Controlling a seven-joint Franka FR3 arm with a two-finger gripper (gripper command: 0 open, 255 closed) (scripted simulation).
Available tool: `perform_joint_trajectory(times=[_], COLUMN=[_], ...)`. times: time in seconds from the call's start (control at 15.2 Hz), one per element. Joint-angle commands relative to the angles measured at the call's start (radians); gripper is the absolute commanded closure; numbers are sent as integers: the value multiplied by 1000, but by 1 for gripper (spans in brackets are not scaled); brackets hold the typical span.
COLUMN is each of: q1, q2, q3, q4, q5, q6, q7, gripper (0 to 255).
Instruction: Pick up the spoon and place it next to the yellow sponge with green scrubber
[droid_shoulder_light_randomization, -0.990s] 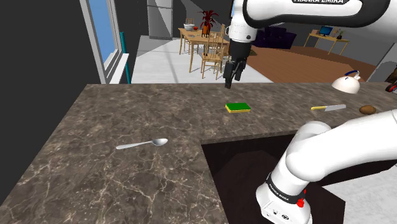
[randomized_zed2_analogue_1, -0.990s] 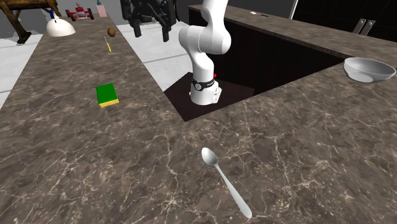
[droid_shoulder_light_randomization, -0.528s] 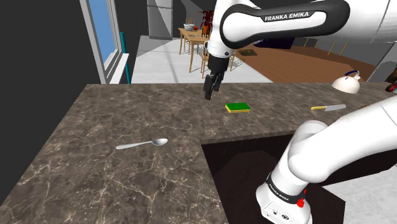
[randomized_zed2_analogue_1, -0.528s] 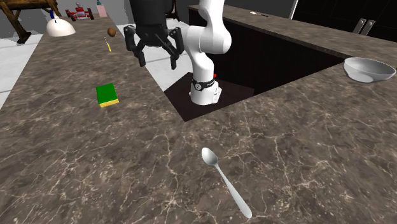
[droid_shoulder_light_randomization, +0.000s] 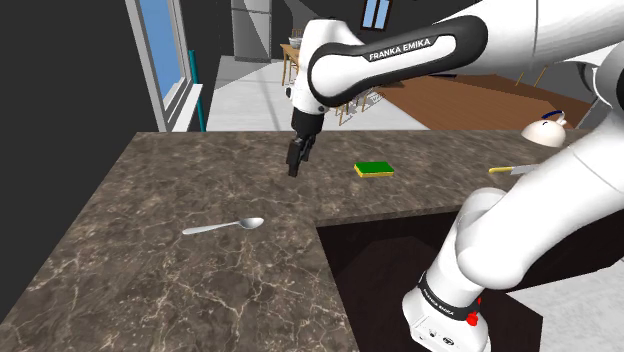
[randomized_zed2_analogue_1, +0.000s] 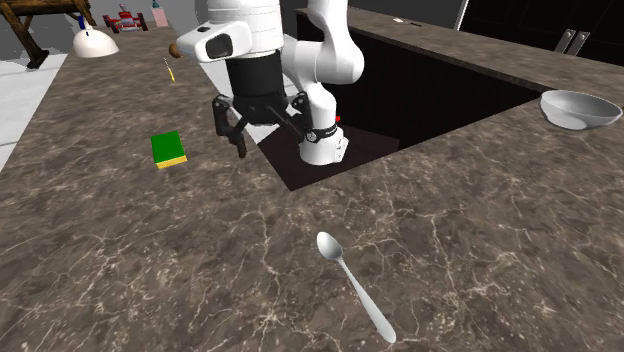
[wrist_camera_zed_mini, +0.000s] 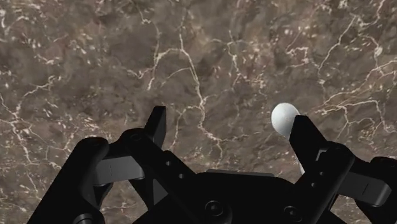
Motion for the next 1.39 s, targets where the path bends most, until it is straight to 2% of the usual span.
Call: perform_joint_trajectory(times=[0.0,0.46,0.99,1.32], q1=[24,93,160,166], q2=[56,244,461,505], q3=[14,58,120,125], q4=[12,81,207,204], q5=[22,89,144,145], q6=[57,219,360,409], q7=[-17,-95,-182,-183], gripper=[0,0,0,0])
